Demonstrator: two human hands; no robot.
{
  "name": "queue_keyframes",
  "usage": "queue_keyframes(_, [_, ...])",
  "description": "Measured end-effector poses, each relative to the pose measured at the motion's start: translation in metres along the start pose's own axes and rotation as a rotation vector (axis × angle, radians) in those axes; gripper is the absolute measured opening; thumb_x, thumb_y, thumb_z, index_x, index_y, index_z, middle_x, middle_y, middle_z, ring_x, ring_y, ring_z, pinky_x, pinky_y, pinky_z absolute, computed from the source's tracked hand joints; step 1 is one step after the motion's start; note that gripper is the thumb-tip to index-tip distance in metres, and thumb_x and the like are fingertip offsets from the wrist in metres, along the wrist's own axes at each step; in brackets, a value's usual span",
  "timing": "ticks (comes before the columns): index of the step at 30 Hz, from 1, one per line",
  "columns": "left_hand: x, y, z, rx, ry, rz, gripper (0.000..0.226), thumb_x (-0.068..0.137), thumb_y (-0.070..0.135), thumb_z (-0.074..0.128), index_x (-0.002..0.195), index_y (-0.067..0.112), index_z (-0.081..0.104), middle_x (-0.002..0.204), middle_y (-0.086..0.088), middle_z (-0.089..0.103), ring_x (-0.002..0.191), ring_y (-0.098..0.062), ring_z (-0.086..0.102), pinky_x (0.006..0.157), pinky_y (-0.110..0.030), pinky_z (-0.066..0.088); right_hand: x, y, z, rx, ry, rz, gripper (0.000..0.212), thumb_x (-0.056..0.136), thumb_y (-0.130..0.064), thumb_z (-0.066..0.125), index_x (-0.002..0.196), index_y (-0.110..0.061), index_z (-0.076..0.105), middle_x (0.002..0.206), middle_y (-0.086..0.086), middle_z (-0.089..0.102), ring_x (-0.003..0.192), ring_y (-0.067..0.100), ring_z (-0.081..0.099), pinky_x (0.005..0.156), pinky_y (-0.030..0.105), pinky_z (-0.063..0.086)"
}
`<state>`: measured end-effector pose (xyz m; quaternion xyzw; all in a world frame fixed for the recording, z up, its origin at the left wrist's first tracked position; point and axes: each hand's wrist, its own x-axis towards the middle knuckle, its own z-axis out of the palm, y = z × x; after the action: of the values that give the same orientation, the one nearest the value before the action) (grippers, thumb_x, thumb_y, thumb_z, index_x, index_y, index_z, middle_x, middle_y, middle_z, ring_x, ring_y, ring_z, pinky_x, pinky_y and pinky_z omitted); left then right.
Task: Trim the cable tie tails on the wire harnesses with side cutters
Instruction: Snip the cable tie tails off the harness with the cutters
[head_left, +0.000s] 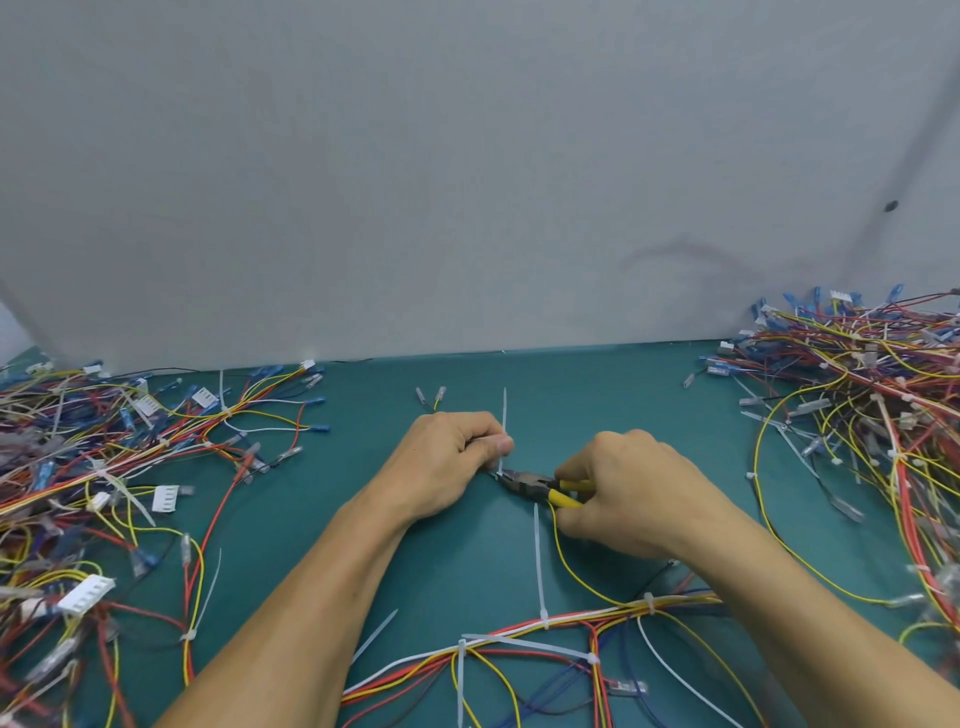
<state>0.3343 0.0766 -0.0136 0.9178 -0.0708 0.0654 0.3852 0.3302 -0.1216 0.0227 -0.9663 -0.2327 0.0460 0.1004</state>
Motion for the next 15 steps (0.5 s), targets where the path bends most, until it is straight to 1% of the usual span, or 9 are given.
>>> queue_keyframes(3, [-0.0002,0.0010,0.0001,-0.005,0.004,0.007,0.025,0.093,0.024,0.060,0.068,0.030,0.061,0.062,0.014,0.060,0.056,0.001,0.046,0.058,-0.012,0.036,-0.0001,0.0001,-0.0006,0.028,-0.004,0.014,0.022,0.073,-0.041,0.060,0.069,-0.020,0.058,0.066,0.002,0.052,0.071,0.028,0.052,0.049,0.026,0.033])
queue_keyframes(8, [-0.0004,0.0013,0.0006,-0.024,0.002,0.012,0.028,0.093,0.022,0.060,0.066,0.032,0.060,0.057,0.018,0.057,0.054,0.002,0.046,0.057,-0.011,0.036,0.0011,-0.0010,0.0012,0.008,0.008,-0.004,0.020,0.074,-0.040,0.060,0.079,-0.021,0.064,0.070,0.002,0.053,0.073,0.029,0.053,0.049,0.026,0.032])
queue_keyframes(12, [0.0001,0.0017,0.0011,-0.023,0.004,0.017,0.028,0.093,0.022,0.060,0.066,0.031,0.059,0.059,0.014,0.058,0.054,0.001,0.046,0.058,-0.012,0.036,0.0012,-0.0011,0.0019,-0.022,0.020,-0.009,0.017,0.075,-0.037,0.060,0.074,-0.020,0.060,0.066,0.002,0.049,0.070,0.030,0.050,0.048,0.026,0.031])
queue_keyframes(15, [0.0001,0.0021,0.0012,-0.024,0.004,0.011,0.028,0.093,0.022,0.060,0.066,0.032,0.059,0.060,0.013,0.059,0.054,0.001,0.046,0.057,-0.011,0.036,0.0007,-0.0007,0.0023,-0.018,0.020,-0.019,0.017,0.075,-0.036,0.060,0.075,-0.019,0.061,0.065,0.002,0.049,0.070,0.030,0.050,0.048,0.026,0.032])
